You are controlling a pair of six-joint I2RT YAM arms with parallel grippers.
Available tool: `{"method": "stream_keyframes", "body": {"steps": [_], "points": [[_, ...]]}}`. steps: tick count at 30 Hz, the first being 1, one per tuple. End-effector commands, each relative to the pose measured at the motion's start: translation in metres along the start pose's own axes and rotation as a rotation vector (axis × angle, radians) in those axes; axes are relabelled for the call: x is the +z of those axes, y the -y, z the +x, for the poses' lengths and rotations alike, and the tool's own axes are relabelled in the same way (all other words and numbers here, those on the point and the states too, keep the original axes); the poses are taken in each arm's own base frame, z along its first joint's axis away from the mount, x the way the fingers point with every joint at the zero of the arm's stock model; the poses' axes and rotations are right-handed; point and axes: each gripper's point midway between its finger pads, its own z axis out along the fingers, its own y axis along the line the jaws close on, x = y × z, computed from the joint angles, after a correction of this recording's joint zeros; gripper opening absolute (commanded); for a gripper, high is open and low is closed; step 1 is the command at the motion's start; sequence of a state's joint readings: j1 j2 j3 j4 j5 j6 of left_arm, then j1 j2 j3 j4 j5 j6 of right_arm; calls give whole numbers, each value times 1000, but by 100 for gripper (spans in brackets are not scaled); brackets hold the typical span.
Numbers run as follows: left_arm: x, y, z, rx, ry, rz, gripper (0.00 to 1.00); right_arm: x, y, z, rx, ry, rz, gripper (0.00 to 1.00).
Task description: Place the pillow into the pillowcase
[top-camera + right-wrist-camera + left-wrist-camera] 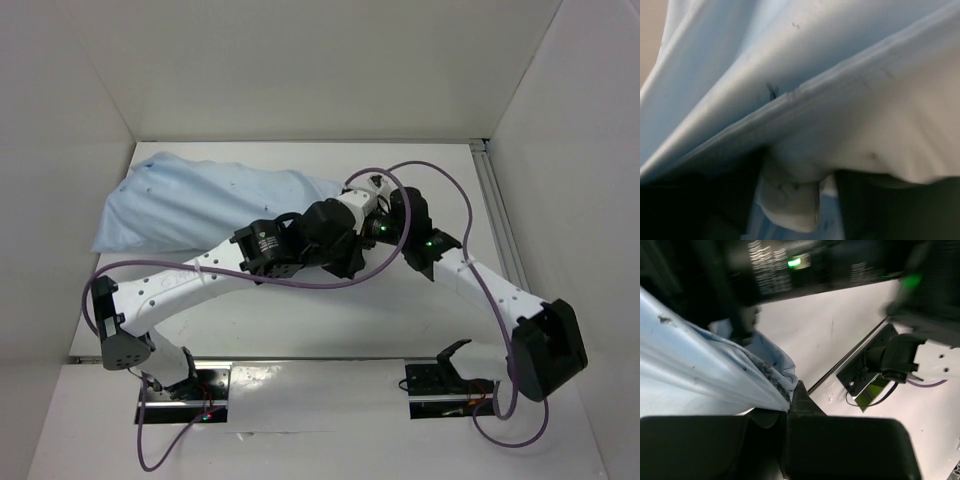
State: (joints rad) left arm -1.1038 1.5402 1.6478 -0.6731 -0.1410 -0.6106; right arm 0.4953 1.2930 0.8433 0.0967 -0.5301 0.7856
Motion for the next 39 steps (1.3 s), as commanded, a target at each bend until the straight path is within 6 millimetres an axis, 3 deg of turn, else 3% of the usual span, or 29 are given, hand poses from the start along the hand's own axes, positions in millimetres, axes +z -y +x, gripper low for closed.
{"method": "stream_keyframes", "body": {"steps": [1, 2, 3, 4, 6, 7, 9, 10, 12, 15, 16, 17, 18, 19, 20, 21, 22, 24, 25, 26, 27, 28, 30, 32, 33, 35, 39], "points": [[-41, 56, -33, -47, 163, 235, 0, -27, 30, -3, -111, 76, 228, 71], [-33, 41, -15, -63, 124, 187, 0, -43, 33, -9, -123, 115, 279, 73], [-34, 35, -9, -63, 121, 172, 0, -58, 50, 4, -103, 83, 381, 73], [-40, 30, -3, -62, 110, 165, 6, -70, 62, -1, -113, 126, 468, 76], [-37, 14, 20, -61, 33, 96, 38, -99, 74, 3, -96, 152, 565, 76], [-37, 9, 26, -48, 8, 79, 70, -108, 77, 1, -99, 174, 597, 76], [-39, 0, 37, -29, -54, 28, 94, -128, 78, 4, -96, 195, 638, 78], [-40, -5, 38, -15, -64, 1, 100, -136, 84, 5, -88, 218, 680, 78], [-41, -11, 35, 19, -76, -44, 100, -152, 85, 5, -56, 269, 717, 78], [-36, -16, 11, 65, -18, -91, 96, -162, 82, -9, -31, 393, 719, 73], [-38, -18, -18, 65, 46, -97, 65, -158, 78, -21, -36, 442, 685, 70], [-26, -20, -12, 82, 20, -112, 64, -158, 82, -19, -27, 445, 695, 68], [-10, -33, -38, 51, 41, -142, 32, -147, 82, -29, -31, 467, 675, 63], [1, -40, -53, 29, 54, -155, 19, -140, 84, -33, -32, 470, 672, 49], [20, -60, -75, -9, 50, -197, 13, -128, 84, -45, -28, 471, 668, 45], [6, -62, -97, -29, 103, -195, 12, -120, 88, -44, -25, 451, 668, 42], [40, -74, -92, -37, 42, -226, 26, -115, 85, -53, -19, 457, 652, 42], [47, -83, -118, -13, 78, -257, 49, -105, 91, -68, 0, 477, 640, 42], [55, -93, -123, -6, 85, -282, 71, -103, 94, -71, 15, 484, 628, 42], [76, -105, -118, 1, 59, -314, 77, -97, 90, -72, 24, 464, 577, 42], [79, -119, -124, -1, 68, -343, 78, -99, 98, -85, 61, 499, 547, 44], [85, -126, -127, -9, 77, -350, 78, -98, 108, -84, 94, 487, 523, 44], [95, -136, -129, -10, 86, -352, 78, -91, 106, -79, 168, 422, 375, 48], [106, -139, -130, 9, 102, -356, 81, -97, 123, -88, 191, 443, 326, 59], [120, -148, -121, 32, 73, -377, 81, -95, 120, -86, 192, 413, 286, 62], [129, -152, -115, 51, 49, -385, 82, -89, 129, -83, 205, 371, 268, 69], [145, -156, -100, 52, -5, -380, 82, -63, 127, -68, 223, 243, 140, 76]]}}
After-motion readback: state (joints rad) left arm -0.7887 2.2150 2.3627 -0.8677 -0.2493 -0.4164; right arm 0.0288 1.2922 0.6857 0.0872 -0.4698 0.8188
